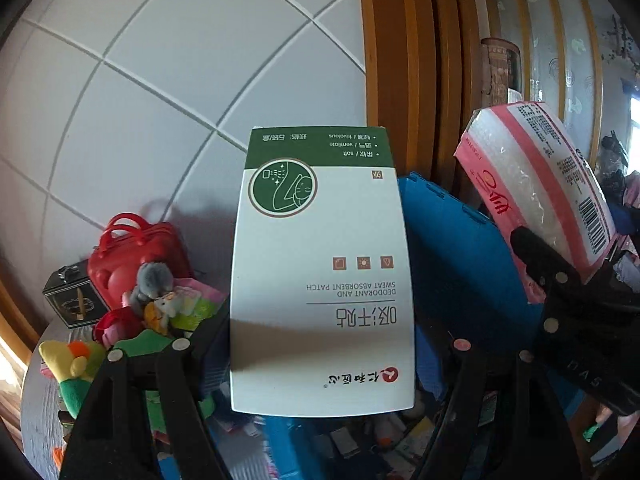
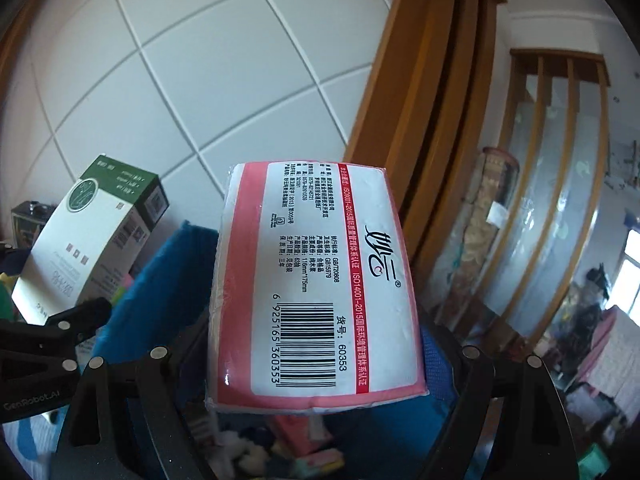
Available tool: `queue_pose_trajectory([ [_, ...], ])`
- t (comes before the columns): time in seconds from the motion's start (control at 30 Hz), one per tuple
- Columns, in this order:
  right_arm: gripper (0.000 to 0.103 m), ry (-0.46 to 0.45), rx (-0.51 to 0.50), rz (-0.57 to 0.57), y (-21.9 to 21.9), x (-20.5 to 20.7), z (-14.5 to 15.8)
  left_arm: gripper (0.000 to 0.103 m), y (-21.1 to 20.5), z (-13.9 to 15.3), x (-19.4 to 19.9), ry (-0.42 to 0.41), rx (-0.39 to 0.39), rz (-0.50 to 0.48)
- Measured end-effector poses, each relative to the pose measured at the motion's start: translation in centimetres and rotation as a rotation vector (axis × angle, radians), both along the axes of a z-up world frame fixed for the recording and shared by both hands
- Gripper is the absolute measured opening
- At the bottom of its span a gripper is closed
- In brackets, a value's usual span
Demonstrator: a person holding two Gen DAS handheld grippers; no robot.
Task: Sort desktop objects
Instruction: 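Lift both held packs over the blue bin and release them inside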
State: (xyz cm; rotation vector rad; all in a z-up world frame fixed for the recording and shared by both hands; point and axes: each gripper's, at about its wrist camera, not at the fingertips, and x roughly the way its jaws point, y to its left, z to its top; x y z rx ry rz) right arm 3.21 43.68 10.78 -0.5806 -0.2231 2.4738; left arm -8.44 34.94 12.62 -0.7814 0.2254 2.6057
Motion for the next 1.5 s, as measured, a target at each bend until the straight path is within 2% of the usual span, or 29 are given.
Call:
queue_pose_trajectory([
  [0.1,0.087,-0.068,-0.059,-0.002,5.6,-2.8,-0.1,0.075,5.6,0.0,-3.4,-0.105,-0.036,0.015],
  [0.23,0.087,-0.161,-0.177,0.007,12.6,-6.7,-2.2,0.075,10.5,-1.8,-7.4,-0.181,-0.105,0.036],
  [0.37,0.087,-0.258,-0.206,0.005,15.8,-10.9,-6.2,0.075,14.2,-5.0,-11.0,-0.216,-0.217,0.080],
  [0.5,0.087,-0.360,-0.284,0.019,18.3,-14.3,-11.3,0.075,15.5,-10.0,-14.2,-0.273,-0.306,0.121],
  [0.53,0.087,-0.371,-0.289,0.018,18.5,-14.9,-12.3,0.075,15.3,-11.1,-14.8,-0.270,-0.339,0.132],
  [0.57,0.087,-0.378,-0.290,0.017,18.9,-15.0,-13.1,0.076,15.6,-12.3,-15.1,-0.286,-0.417,0.138],
  [0.6,0.087,-0.420,-0.284,0.018,19.4,-15.7,-14.2,0.076,15.7,-13.0,-15.3,-0.302,-0.448,0.140],
  [0.67,0.087,-0.455,-0.267,0.030,19.5,-16.1,-14.8,0.076,15.3,-13.1,-15.5,-0.335,-0.410,0.133],
  [0.77,0.087,-0.469,-0.207,0.017,19.2,-15.9,-15.5,0.076,15.3,-12.9,-15.3,-0.323,-0.398,0.128],
  [0.93,0.087,-0.405,-0.176,0.011,19.8,-15.6,-14.7,0.077,15.6,-13.1,-15.1,-0.361,-0.368,0.096],
  [1.1,0.088,-0.346,-0.084,0.027,18.9,-16.1,-13.8,0.080,15.7,-13.0,-14.6,-0.297,-0.389,0.089],
  [1.2,0.089,-0.317,-0.062,0.046,18.5,-16.1,-13.4,0.080,15.4,-12.9,-14.7,-0.311,-0.368,0.086],
  [1.27,0.091,-0.304,-0.037,0.049,18.3,-16.2,-13.1,0.080,15.3,-13.0,-15.1,-0.317,-0.368,0.088],
  [1.4,0.103,-0.285,0.003,0.065,17.8,-16.5,-13.1,0.080,15.5,-13.0,-14.7,-0.309,-0.370,0.080],
  [1.5,0.103,-0.288,0.012,0.071,17.5,-16.6,-13.0,0.080,15.6,-12.8,-14.7,-0.296,-0.369,0.080],
])
